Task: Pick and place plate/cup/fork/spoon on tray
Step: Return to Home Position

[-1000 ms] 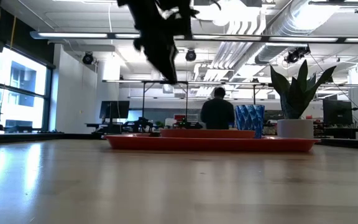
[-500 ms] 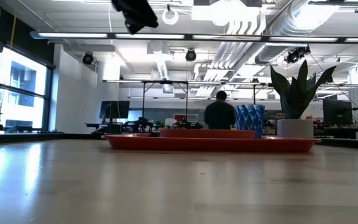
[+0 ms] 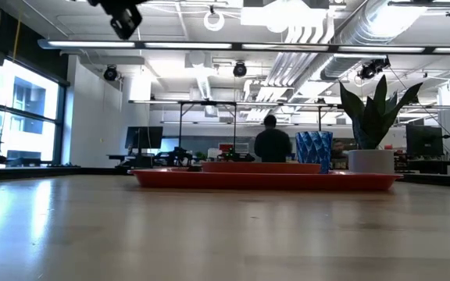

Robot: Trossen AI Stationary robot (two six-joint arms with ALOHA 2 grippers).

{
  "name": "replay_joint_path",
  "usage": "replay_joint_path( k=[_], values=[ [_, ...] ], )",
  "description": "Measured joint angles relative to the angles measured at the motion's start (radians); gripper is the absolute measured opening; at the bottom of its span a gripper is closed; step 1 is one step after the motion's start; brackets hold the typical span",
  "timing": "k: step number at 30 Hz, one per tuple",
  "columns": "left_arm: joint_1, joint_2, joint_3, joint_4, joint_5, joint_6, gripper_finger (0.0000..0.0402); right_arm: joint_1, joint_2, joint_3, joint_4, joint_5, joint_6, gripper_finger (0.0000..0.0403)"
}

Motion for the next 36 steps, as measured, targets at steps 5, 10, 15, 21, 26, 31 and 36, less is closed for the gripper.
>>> replay_joint_path(
  k=[5, 10, 15, 21, 26, 31, 36],
  values=[
    [-0.051, -0.14, -0.123, 0.078, -0.001, -0.032, 0.0058, 0.0, 0.007, 0.0, 0.047, 0.018, 0.045, 0.0058],
    [-0.093, -0.278, -0.239, 0.083, -0.048, -0.035, 0.0058, 0.0, 0.032, 0.0, 0.055, 0.023, 0.047, 0.0058],
    [-0.127, -0.418, -0.36, 0.093, -0.137, -0.05, 0.0058, -0.001, 0.061, 0.0, 0.094, 0.003, 0.078, 0.0058],
    [-0.145, -0.597, -0.484, 0.095, -0.159, -0.077, 0.0058, -0.001, 0.099, 0.0, 0.133, -0.012, 0.107, 0.0058],
    [-0.154, -0.732, -0.576, 0.097, -0.244, -0.076, 0.0058, -0.001, 0.125, 0.0, 0.159, -0.012, 0.106, 0.0058],
    [-0.154, -0.84, -0.662, 0.097, -0.296, -0.077, 0.0058, -0.001, 0.127, 0.0, 0.17, -0.012, 0.089, 0.0058],
    [-0.153, -0.906, -0.719, 0.1, -0.347, -0.117, 0.0058, -0.001, 0.114, 0.0, 0.212, -0.042, -0.003, 0.0058]
  ],
)
